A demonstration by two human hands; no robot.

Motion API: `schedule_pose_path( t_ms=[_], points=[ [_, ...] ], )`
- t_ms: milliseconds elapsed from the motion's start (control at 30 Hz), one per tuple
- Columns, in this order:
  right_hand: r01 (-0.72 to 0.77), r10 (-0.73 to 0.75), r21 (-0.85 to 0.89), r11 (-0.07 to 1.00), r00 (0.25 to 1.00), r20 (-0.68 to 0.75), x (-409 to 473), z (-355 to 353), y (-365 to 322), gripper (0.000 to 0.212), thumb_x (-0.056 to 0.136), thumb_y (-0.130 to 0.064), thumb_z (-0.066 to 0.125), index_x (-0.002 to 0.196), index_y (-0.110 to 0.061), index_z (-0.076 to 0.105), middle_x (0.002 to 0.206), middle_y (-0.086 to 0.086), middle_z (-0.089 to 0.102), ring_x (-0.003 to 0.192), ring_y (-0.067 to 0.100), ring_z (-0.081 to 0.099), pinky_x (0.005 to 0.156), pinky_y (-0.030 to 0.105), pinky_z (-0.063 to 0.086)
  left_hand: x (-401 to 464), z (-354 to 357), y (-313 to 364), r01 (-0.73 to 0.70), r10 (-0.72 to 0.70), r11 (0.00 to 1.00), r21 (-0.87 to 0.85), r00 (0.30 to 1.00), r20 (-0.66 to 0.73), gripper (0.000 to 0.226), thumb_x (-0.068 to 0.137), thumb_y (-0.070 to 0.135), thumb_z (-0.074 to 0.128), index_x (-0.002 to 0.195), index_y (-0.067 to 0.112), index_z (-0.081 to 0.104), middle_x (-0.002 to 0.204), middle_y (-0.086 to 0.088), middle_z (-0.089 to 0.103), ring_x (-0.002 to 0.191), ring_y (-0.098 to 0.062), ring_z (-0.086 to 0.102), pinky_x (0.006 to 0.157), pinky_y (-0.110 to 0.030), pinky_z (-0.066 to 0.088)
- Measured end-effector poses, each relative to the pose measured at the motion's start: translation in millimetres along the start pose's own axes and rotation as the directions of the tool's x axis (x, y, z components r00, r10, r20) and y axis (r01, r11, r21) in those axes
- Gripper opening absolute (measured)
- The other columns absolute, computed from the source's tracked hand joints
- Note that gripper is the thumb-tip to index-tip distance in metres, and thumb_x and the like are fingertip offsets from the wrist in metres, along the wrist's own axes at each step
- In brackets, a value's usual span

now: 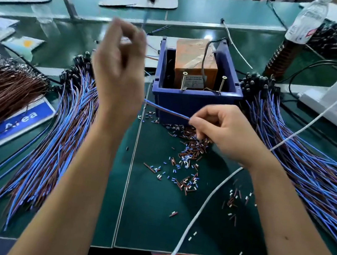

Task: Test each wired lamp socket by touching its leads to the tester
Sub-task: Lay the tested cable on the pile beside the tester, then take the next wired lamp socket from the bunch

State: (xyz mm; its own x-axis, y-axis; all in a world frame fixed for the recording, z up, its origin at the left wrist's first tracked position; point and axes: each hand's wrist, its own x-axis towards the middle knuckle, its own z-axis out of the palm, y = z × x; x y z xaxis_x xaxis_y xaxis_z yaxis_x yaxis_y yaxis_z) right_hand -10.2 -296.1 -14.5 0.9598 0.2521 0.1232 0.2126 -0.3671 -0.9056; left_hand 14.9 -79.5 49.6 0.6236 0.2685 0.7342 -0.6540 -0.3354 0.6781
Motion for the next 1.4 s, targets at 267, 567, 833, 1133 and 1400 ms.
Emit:
schedule_pose_path(
  t_ms=[267,567,833,1133,1400],
  points=[
    [0.087,-0.071,0.065,0.994,0.975,-0.212,-16.5,-3.3,29.3,0.012,0.096,-0.015,0.073,0.084,-0.018,0.075,0.068,0.005,0.073,0.063,0.012,0.065,0.065,0.026,0.051,-88.7,43.1,-5.7,-0.276,0.132,0.943,0.185,0.824,0.551,0.02,0.105,0.018,0.055,0.091,0.005,0.058,0.08,0.002,0.053,0.068,-0.025,0.051,0.058,-0.044,0.047],
    [0.18,-0.155,0.104,0.978,0.965,-0.212,-22.4,-2.0,26.6,0.006,0.094,-0.012,0.077,0.098,-0.008,0.079,0.077,0.007,0.076,0.071,0.022,0.074,0.072,0.033,0.061,-96.2,43.5,-18.0,-0.271,0.112,0.934,0.232,0.84,0.531,0.019,0.107,0.02,0.053,0.095,0.005,0.056,0.076,0.002,0.058,0.063,-0.028,0.053,0.053,-0.045,0.047],
    [0.063,0.031,0.299,0.952,0.953,-0.3,-21.8,-10.9,34.1,0.003,0.089,-0.011,0.081,0.087,-0.013,0.078,0.072,0.006,0.077,0.055,0.003,0.061,0.057,0.014,0.047,-95.6,40.2,-21.4,-0.206,0.068,0.902,0.38,0.936,0.345,0.019,0.106,0.022,0.053,0.094,0.008,0.057,0.066,0.011,0.049,0.055,-0.015,0.045,0.053,-0.041,0.04],
    [0.117,0.015,0.42,0.9,0.955,-0.297,-20.2,0.6,31.6,0.012,0.082,-0.018,0.082,0.085,-0.008,0.077,0.069,0.005,0.075,0.054,0.007,0.06,0.055,0.017,0.047,-100.5,47.8,-28.3,-0.149,0.106,0.988,0.051,0.867,0.487,0.01,0.101,0.018,0.069,0.102,0.009,0.072,0.089,0.006,0.073,0.081,-0.012,0.07,0.07,-0.037,0.055],
    [0.013,0.128,0.496,0.868,0.96,-0.249,-19.9,-1.9,34.1,0.009,0.095,-0.013,0.073,0.09,-0.012,0.08,0.082,0.015,0.077,0.061,0.017,0.06,0.063,0.023,0.054,-100.2,44.7,-34.5,0.037,-0.037,0.999,0.008,0.923,0.384,0.007,0.09,0.008,0.078,0.093,0.013,0.075,0.083,0.013,0.073,0.077,-0.005,0.071,0.071,-0.021,0.053]
  ],
)
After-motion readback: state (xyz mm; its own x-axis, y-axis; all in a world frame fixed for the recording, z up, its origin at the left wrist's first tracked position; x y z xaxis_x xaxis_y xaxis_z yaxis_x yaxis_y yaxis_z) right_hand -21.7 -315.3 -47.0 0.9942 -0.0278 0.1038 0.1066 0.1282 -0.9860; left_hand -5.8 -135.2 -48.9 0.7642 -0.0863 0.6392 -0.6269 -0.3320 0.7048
